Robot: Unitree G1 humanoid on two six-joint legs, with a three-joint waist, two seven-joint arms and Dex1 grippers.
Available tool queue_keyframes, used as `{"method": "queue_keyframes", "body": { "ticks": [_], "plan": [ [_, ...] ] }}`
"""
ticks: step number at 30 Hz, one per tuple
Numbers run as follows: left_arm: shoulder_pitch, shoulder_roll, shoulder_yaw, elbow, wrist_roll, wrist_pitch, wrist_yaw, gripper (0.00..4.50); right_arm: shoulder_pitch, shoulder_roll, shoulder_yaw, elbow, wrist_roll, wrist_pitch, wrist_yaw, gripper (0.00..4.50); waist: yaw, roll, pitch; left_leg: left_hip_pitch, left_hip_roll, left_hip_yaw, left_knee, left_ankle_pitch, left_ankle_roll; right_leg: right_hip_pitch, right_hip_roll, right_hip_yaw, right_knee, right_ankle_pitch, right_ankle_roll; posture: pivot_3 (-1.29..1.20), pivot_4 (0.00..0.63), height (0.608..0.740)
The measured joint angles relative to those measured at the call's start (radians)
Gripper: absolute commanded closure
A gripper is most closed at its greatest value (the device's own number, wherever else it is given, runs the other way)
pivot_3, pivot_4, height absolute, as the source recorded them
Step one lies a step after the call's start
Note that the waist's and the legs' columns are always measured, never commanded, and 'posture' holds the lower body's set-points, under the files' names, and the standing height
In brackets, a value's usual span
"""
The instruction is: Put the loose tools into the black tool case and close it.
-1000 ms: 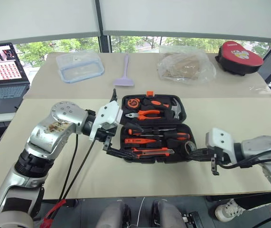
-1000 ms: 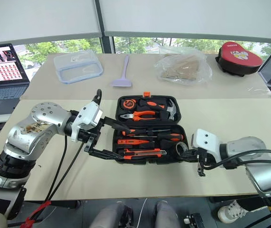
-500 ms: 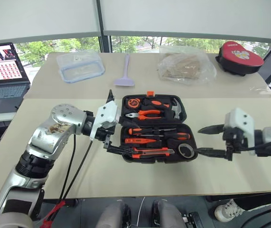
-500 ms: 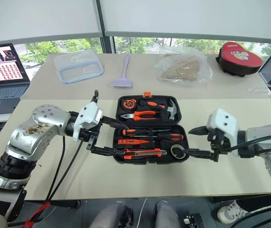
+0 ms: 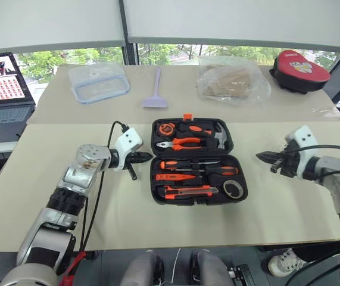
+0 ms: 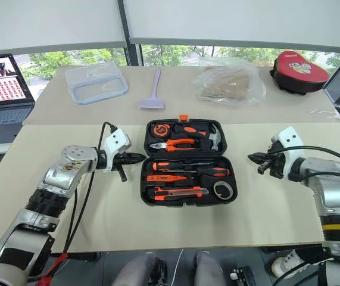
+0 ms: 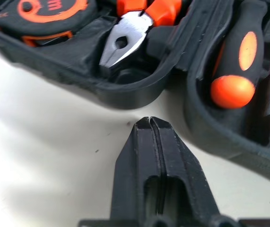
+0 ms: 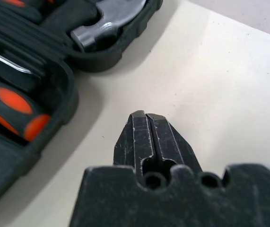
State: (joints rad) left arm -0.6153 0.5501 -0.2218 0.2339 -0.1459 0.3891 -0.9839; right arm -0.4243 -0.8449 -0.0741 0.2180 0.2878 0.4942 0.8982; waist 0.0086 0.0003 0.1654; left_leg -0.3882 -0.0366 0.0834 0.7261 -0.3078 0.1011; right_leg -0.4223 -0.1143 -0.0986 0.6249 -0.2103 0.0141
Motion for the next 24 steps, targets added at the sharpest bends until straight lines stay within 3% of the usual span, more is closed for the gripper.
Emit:
{"method": "queue_keyframes", "body": {
  "ticks": [4,14,24],
  "plan": [
    [0.070,0.009,0.000,-0.112,-0.042,0.041,-0.062,4.46,0.005,0.010,0.064,-0.018,-0.010,-0.015,0.071,4.50,0.002,0.000,0.000,0.000,0.000,0.000,0.000,0.000,0.000,0.000,0.000,0.000,0.000,0.000,0.000,0.00,0.150,0.728],
    [0.171,0.082,-0.013,-0.228,-0.053,0.067,-0.147,4.46,0.209,-0.049,0.037,-0.279,0.052,0.020,0.211,4.50,0.002,0.000,0.000,0.002,0.001,0.000,-0.001,0.000,-0.001,0.001,-0.001,0.001,0.000,0.000,0.000,0.00,0.150,0.728],
    [0.224,0.150,-0.002,-0.259,-0.024,-0.023,-0.162,4.46,0.368,-0.045,-0.005,-0.440,0.087,0.039,0.163,4.50,0.001,0.001,0.000,0.004,0.001,0.000,-0.001,-0.004,-0.008,0.001,-0.002,0.002,0.000,0.000,-0.001,0.00,0.150,0.728]
  ]
}}
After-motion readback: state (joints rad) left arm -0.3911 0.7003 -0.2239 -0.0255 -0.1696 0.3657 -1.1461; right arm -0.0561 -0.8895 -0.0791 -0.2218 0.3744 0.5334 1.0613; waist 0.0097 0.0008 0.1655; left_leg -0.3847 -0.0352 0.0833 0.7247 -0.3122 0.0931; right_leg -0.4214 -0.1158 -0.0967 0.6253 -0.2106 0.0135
